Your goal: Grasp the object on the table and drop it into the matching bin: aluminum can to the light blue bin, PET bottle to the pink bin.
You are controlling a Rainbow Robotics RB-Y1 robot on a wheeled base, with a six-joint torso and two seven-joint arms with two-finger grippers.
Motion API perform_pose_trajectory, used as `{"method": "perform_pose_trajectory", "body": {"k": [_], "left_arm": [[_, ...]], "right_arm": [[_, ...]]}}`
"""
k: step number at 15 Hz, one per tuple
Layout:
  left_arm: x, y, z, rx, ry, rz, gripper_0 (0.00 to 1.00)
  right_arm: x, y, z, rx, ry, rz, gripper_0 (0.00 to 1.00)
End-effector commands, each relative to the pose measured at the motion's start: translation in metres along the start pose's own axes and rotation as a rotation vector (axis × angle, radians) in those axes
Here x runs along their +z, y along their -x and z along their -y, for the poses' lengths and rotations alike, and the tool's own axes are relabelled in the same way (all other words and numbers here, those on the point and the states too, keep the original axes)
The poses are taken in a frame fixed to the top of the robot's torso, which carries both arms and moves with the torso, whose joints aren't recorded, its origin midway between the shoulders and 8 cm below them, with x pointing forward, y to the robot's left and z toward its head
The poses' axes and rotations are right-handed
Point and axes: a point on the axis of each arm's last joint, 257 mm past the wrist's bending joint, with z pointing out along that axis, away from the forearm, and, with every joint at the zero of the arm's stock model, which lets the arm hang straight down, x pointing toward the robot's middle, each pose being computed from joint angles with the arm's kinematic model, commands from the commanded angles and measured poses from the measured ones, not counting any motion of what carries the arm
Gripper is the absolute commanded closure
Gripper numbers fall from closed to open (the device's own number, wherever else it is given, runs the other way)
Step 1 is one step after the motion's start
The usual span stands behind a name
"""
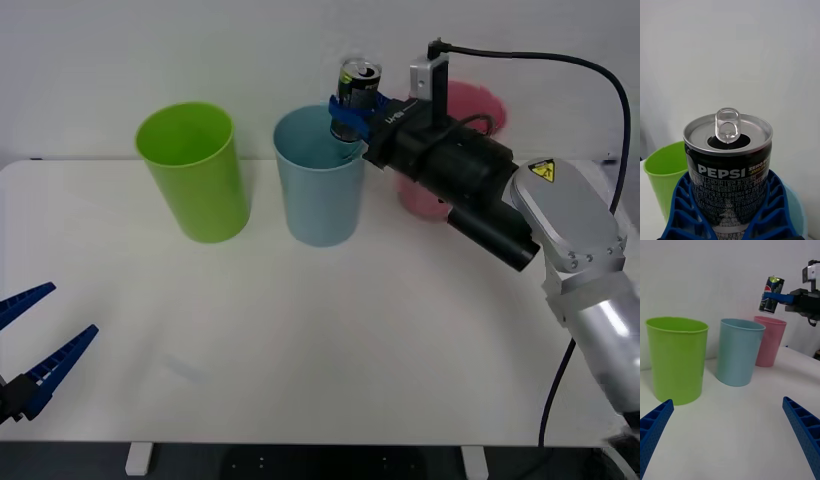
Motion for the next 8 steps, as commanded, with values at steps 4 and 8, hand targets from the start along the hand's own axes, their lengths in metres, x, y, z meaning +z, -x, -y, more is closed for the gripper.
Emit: {"method": "perform_pose_trajectory", "body": {"k": [4,8], "left_arm": [[0.0,0.0,0.0,0.0,0.0,0.0,0.0],[0.0,0.0,0.0,0.0,0.0,0.0,0.0]], "right_arm": [[0.043,-0.007,0.011,0.025,-0.015,-0.036,1.0],[0.051,-0.011,0.013,0.032,-0.024,-0.046,1.0]]}}
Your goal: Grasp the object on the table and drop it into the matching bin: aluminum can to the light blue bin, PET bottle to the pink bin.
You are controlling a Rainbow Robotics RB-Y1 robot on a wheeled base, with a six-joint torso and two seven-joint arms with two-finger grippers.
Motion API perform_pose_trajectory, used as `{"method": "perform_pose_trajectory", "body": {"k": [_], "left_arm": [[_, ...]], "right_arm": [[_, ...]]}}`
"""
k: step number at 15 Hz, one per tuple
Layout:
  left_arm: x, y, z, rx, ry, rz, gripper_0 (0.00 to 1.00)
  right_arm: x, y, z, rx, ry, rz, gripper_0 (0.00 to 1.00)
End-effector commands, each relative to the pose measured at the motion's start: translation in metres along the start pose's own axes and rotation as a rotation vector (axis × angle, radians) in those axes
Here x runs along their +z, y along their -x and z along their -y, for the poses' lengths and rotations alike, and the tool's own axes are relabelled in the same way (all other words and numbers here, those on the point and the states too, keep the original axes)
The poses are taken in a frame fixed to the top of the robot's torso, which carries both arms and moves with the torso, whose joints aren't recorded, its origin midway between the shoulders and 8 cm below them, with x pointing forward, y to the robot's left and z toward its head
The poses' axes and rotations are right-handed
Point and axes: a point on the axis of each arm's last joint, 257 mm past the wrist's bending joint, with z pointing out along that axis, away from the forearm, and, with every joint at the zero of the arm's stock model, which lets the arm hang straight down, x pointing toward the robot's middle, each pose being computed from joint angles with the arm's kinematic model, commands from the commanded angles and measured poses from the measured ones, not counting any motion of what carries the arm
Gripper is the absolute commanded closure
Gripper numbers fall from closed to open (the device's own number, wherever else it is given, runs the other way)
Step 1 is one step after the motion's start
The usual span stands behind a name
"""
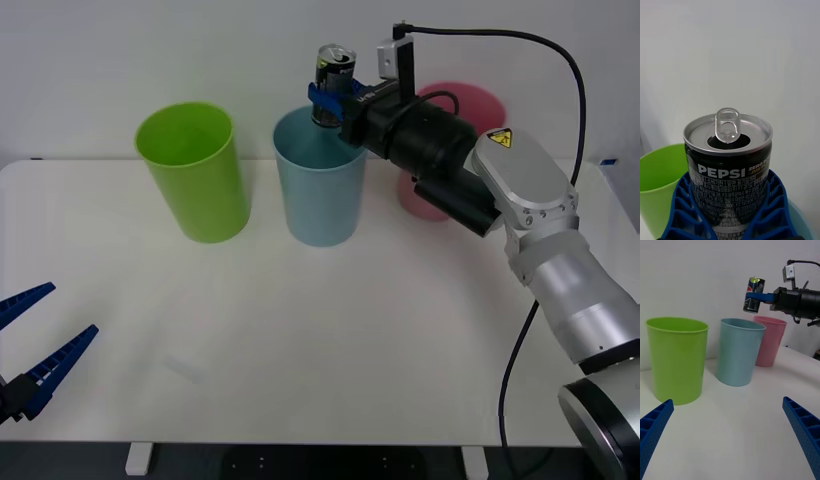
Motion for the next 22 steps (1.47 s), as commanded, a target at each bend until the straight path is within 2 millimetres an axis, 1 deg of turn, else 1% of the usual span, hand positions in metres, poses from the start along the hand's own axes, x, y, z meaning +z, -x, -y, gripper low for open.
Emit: {"method": "perform_pose_trajectory", "body": {"k": [1,5,6,7,10,17,19,21,22], "left_arm": [[0.0,0.0,0.0,0.0,0.0,0.0,0.0],[0.0,0.0,0.0,0.0,0.0,0.0,0.0],[0.0,0.0,0.0,0.0,0.0,0.0,0.0],[0.0,0.0,0.0,0.0,0.0,0.0,0.0],[0.0,0.0,0.0,0.0,0.0,0.0,0.0],[0.0,0.0,0.0,0.0,0.0,0.0,0.0],[0.0,0.0,0.0,0.0,0.0,0.0,0.0],[0.0,0.0,0.0,0.0,0.0,0.0,0.0],[0.0,0.0,0.0,0.0,0.0,0.0,0.0]], "right_arm": [[0.001,-0.002,-0.001,-0.002,0.002,-0.004,1.0],[0.001,-0.001,-0.002,-0.004,0.004,-0.003,1.0],[0.001,-0.002,-0.001,-0.003,0.001,-0.004,0.28],[0.001,-0.002,0.0,-0.001,0.001,-0.004,0.0],[0.001,-0.002,-0.002,0.002,0.005,-0.003,0.0],[-0.002,-0.001,0.002,0.012,0.004,-0.003,0.0],[-0.009,-0.003,0.004,0.013,0.013,-0.008,0.0],[-0.024,0.0,0.002,-0.002,0.019,0.005,0.0],[-0.034,0.002,-0.002,-0.012,0.026,0.015,0.0]]}}
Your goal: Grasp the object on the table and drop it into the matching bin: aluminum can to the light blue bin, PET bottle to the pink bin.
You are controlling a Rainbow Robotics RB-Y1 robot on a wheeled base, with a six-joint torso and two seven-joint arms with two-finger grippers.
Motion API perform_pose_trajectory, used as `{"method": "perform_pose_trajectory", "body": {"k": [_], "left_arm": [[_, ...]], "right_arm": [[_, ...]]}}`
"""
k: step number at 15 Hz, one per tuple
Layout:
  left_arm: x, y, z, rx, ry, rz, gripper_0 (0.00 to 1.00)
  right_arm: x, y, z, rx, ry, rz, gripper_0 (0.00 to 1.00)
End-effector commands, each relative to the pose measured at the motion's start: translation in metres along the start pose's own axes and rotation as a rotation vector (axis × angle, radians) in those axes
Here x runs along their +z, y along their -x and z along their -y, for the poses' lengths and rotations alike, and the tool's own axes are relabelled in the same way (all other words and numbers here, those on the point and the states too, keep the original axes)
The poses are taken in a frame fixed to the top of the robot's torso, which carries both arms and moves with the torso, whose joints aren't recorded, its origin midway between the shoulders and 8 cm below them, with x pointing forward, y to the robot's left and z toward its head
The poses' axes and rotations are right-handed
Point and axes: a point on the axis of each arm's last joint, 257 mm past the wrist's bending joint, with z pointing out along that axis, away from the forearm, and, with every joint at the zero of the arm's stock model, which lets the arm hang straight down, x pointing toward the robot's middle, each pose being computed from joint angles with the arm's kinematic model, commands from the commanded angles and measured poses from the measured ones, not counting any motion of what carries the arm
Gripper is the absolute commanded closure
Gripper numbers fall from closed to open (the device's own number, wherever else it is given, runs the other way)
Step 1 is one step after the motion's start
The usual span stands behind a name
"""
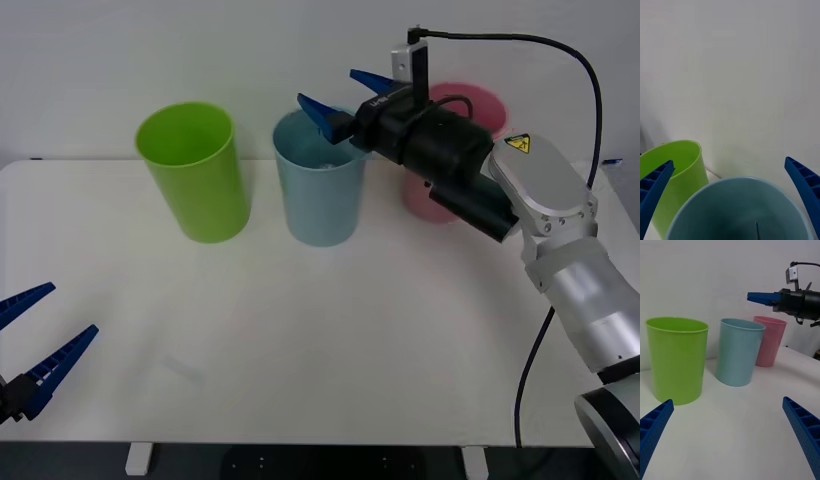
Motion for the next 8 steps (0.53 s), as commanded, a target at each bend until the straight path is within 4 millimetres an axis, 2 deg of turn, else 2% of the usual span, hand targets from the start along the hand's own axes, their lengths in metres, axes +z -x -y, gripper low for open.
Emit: {"method": "perform_pose_trajectory", "body": {"k": [1,5,8], "left_arm": [[0.0,0.0,0.0,0.0,0.0,0.0,0.0],[0.0,0.0,0.0,0.0,0.0,0.0,0.0],[0.0,0.0,0.0,0.0,0.0,0.0,0.0]], "right_arm": [[-0.026,-0.001,-0.008,-0.019,0.012,0.013,0.0],[-0.074,-0.004,-0.022,-0.049,0.03,0.02,0.0],[-0.119,-0.015,-0.03,-0.069,0.038,-0.005,0.0]]}}
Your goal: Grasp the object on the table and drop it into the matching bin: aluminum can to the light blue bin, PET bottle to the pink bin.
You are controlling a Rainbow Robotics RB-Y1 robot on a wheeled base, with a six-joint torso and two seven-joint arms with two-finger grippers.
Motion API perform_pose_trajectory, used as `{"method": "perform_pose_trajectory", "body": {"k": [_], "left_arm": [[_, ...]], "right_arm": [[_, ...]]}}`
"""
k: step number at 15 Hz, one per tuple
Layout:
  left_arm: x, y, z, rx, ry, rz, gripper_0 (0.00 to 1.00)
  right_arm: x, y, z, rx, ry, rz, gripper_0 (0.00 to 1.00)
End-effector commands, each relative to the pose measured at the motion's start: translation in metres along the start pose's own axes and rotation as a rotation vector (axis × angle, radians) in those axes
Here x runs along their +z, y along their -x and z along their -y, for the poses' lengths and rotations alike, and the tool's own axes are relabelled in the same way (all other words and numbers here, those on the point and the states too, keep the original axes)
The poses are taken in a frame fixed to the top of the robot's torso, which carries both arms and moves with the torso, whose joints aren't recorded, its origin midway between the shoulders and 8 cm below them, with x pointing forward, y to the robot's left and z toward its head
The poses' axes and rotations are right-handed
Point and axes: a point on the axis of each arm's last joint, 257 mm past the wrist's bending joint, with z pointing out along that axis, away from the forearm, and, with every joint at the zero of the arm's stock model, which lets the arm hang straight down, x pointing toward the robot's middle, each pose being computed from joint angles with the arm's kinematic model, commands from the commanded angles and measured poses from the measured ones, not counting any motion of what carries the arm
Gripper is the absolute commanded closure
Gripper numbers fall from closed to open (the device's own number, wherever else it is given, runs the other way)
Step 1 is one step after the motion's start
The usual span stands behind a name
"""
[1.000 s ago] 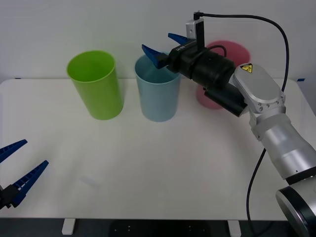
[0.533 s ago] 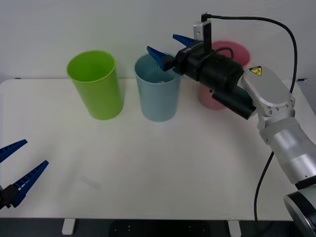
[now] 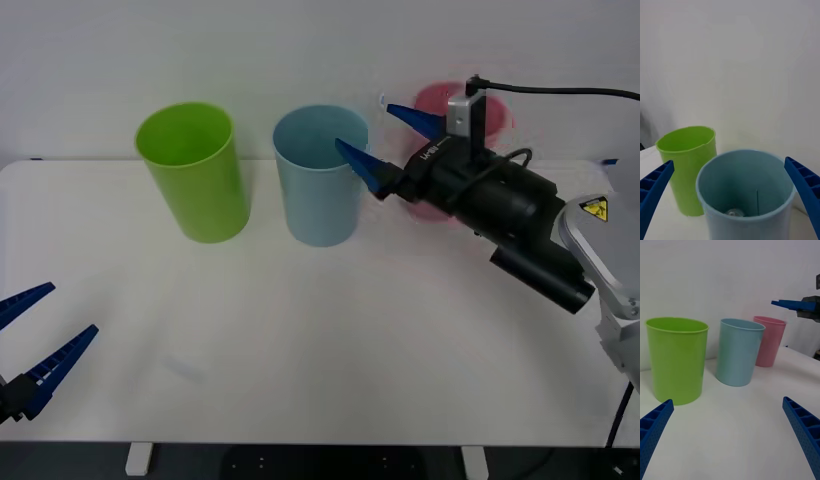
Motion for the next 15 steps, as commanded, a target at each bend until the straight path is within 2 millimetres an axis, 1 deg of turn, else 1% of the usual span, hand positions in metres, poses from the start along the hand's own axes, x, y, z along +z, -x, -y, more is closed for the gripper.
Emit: {"method": "perform_pose_trajectory", "body": {"k": [1,3,5,7,8,10,11,13,15], "left_arm": [[0.0,0.0,0.0,0.0,0.0,0.0,0.0],[0.0,0.0,0.0,0.0,0.0,0.0,0.0],[0.0,0.0,0.0,0.0,0.0,0.0,0.0],[0.0,0.0,0.0,0.0,0.0,0.0,0.0],[0.0,0.0,0.0,0.0,0.0,0.0,0.0],[0.0,0.0,0.0,0.0,0.0,0.0,0.0],[0.0,0.0,0.0,0.0,0.0,0.0,0.0],[0.0,0.0,0.0,0.0,0.0,0.0,0.0],[0.0,0.0,0.0,0.0,0.0,0.0,0.0]], "right_arm": [[-0.044,-0.01,-0.008,-0.018,0.013,-0.03,0.0],[-0.073,-0.018,-0.012,-0.035,0.029,-0.061,0.0],[-0.112,-0.031,-0.015,-0.053,0.049,-0.107,0.0],[-0.142,-0.041,-0.014,-0.061,0.051,-0.143,0.0],[-0.161,-0.047,-0.012,-0.067,0.049,-0.164,0.0],[-0.185,-0.057,-0.009,-0.092,0.045,-0.196,0.0],[-0.199,-0.061,-0.006,-0.133,0.034,-0.205,0.0],[-0.22,-0.066,-0.003,-0.171,0.022,-0.221,0.0],[-0.242,-0.071,-0.005,-0.173,0.022,-0.245,0.0]]}}
